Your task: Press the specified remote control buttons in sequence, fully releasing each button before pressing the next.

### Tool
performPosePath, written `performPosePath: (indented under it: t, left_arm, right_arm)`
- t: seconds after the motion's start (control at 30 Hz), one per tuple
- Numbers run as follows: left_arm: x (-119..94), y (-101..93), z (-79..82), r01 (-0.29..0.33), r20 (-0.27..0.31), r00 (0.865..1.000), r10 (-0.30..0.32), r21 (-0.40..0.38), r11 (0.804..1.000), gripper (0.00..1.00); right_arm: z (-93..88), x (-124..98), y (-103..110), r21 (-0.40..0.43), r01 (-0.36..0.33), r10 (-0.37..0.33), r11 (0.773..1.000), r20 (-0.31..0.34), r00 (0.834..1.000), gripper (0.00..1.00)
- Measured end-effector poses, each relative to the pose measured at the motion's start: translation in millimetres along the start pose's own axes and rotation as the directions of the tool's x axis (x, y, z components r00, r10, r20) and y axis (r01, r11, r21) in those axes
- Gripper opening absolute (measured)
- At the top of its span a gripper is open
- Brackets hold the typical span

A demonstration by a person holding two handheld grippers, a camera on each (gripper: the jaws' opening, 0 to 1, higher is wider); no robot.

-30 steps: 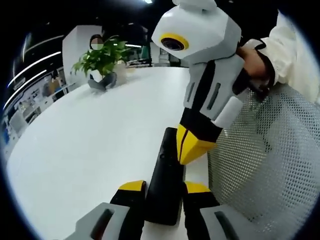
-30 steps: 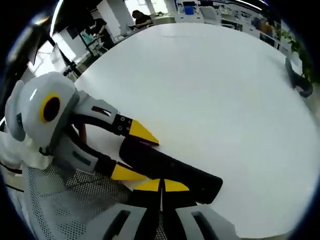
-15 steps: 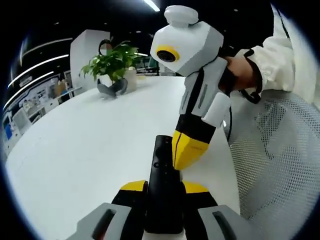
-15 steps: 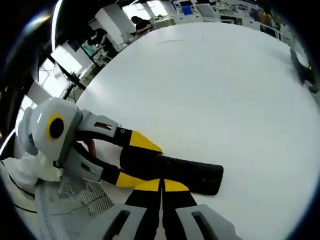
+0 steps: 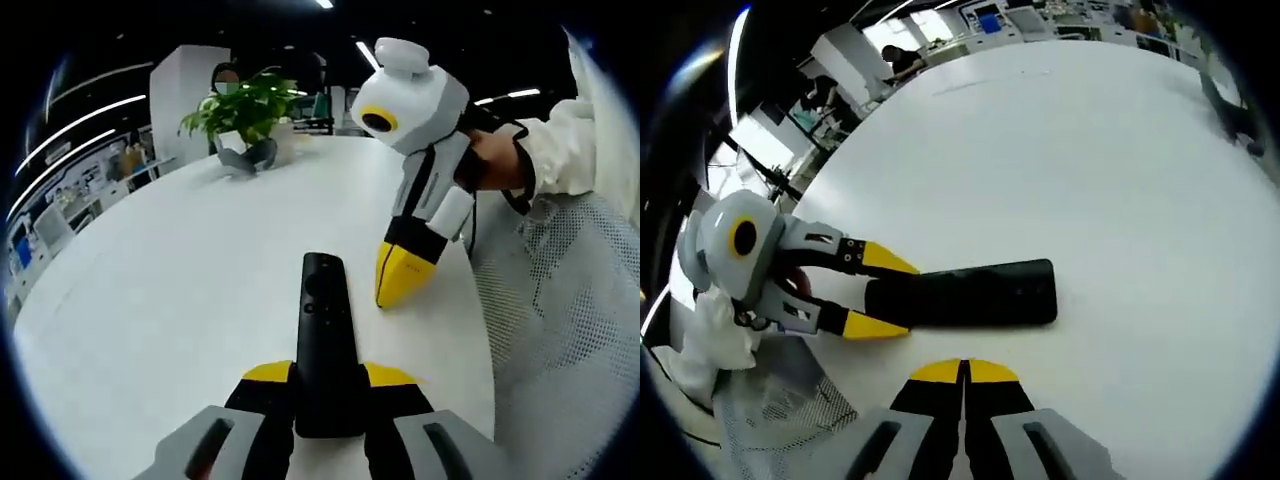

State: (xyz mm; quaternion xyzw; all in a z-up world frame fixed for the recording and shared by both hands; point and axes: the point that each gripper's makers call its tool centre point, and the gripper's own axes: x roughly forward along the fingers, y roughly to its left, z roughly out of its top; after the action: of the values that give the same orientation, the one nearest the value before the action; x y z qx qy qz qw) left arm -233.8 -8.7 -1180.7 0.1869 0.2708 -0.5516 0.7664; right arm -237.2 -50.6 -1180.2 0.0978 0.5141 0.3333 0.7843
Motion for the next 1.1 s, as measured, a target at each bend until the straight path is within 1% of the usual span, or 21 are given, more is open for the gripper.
performPosePath:
  t: [0.03,0.07,0.1,0.13,0.17,0.2,0.23,0.27,0.3,0.33,0.37,0.43,0.5,0.53,0.6,0.67,0.73,0.8,0.87,1.0,1.1]
  left_arm:
    - [0,-0.9,1.1,0.005,0.009,1.0,-0.005,0.007,1.0,0.24]
    - [4,-2.7,3.5,0.04,0.004,0.999,-0.04,0.035,0.999,0.24]
    - [4,-3.0,3.8,0.031,0.02,0.999,-0.03,-0.007,1.0,0.24]
    - [6,-5.7,4.7,0.032,0.027,0.999,-0.032,0.009,0.999,0.24]
    - [7,-10.6,5.8,0.048,0.018,0.999,-0.048,0.02,0.999,0.24]
    - [11,-15.5,8.3,0.067,0.015,0.998,-0.068,0.035,0.997,0.24]
    - [12,-21.2,8.3,0.082,0.014,0.997,-0.082,0.04,0.996,0.24]
    - [16,-22.4,10.3,0.085,0.012,0.996,-0.086,0.048,0.995,0.24]
    - [17,-24.9,11.0,0.094,0.014,0.995,-0.095,0.057,0.994,0.25]
    - [19,-22.9,11.7,0.089,0.013,0.996,-0.09,0.066,0.994,0.25]
    - [18,-21.8,11.8,0.089,0.012,0.996,-0.09,0.059,0.994,0.25]
    - [21,-20.0,13.3,0.089,0.013,0.996,-0.091,0.069,0.994,0.25]
    - [22,-15.1,15.5,0.075,0.01,0.997,-0.076,0.117,0.99,0.27]
    - [23,-10.3,16.8,0.05,0.011,0.999,-0.052,0.134,0.99,0.31]
    - [25,-9.2,16.0,0.068,-0.004,0.998,-0.068,0.109,0.992,0.3]
    - [27,-7.6,17.1,0.063,-0.009,0.998,-0.062,0.117,0.991,0.3]
    - [27,-5.8,16.2,0.063,-0.018,0.998,-0.061,0.12,0.991,0.3]
    - [27,-4.2,13.7,0.066,-0.03,0.998,-0.063,0.109,0.992,0.3]
    - [26,-1.1,11.2,0.063,-0.038,0.997,-0.06,0.091,0.994,0.3]
    - [24,1.5,7.0,0.064,-0.051,0.997,-0.061,0.075,0.995,0.27]
    - [25,4.0,5.0,0.061,-0.058,0.997,-0.057,0.063,0.996,0.25]
  right_arm:
    - [2.5,-1,5,0.032,-0.035,0.034,0.999,0.018,0.999,0.0]
    - [7.4,-3,9,0.067,-0.066,0.063,0.996,0.044,0.997,0.0]
    - [13.8,-5,13,0.057,-0.094,0.089,0.994,0.077,0.993,0.0]
    - [17.6,-5,14,0.046,-0.095,0.091,0.994,0.099,0.991,0.0]
    - [16.1,-4,13,0.04,-0.074,0.07,0.996,0.082,0.994,0.0]
    - [14.0,-2,12,0.0,-0.053,0.053,0.999,0.054,0.997,0.0]
    - [12.0,-1,10,-0.024,-0.031,0.032,0.999,0.04,0.999,0.0]
    - [10.8,1,10,-0.035,-0.018,0.02,0.999,0.04,0.999,0.0]
    - [9.0,2,12,-0.03,-0.027,0.028,0.999,0.032,0.999,0.0]
    - [6.9,3,13,-0.031,-0.035,0.036,0.999,0.018,0.999,0.0]
    - [6.0,2,14,-0.03,-0.039,0.039,0.999,0.016,0.999,0.0]
    - [10.9,0,14,-0.038,-0.034,0.036,0.999,0.044,0.998,0.0]
    - [14.9,-1,11,-0.032,-0.036,0.038,0.999,0.06,0.998,0.0]
    - [14.5,0,10,-0.021,-0.037,0.039,0.999,0.058,0.998,0.0]
    - [9.6,3,6,-0.024,-0.02,0.021,1.0,0.033,0.999,0.0]
    - [7.8,4,2,-0.062,0.015,-0.014,0.998,0.023,1.0,0.0]
    - [8.5,5,6,-0.071,0.008,-0.007,0.997,0.022,1.0,0.0]
    - [8.8,5,8,-0.073,-0.004,0.006,0.997,0.023,1.0,0.0]
    - [7.3,6,7,-0.079,0.0,0.001,0.997,0.012,1.0,0.0]
    - [12.1,4,8,-0.079,-0.003,0.005,0.997,0.036,0.999,0.0]
    - [15.0,2,4,-0.059,-0.001,0.004,0.998,0.051,0.999,0.0]
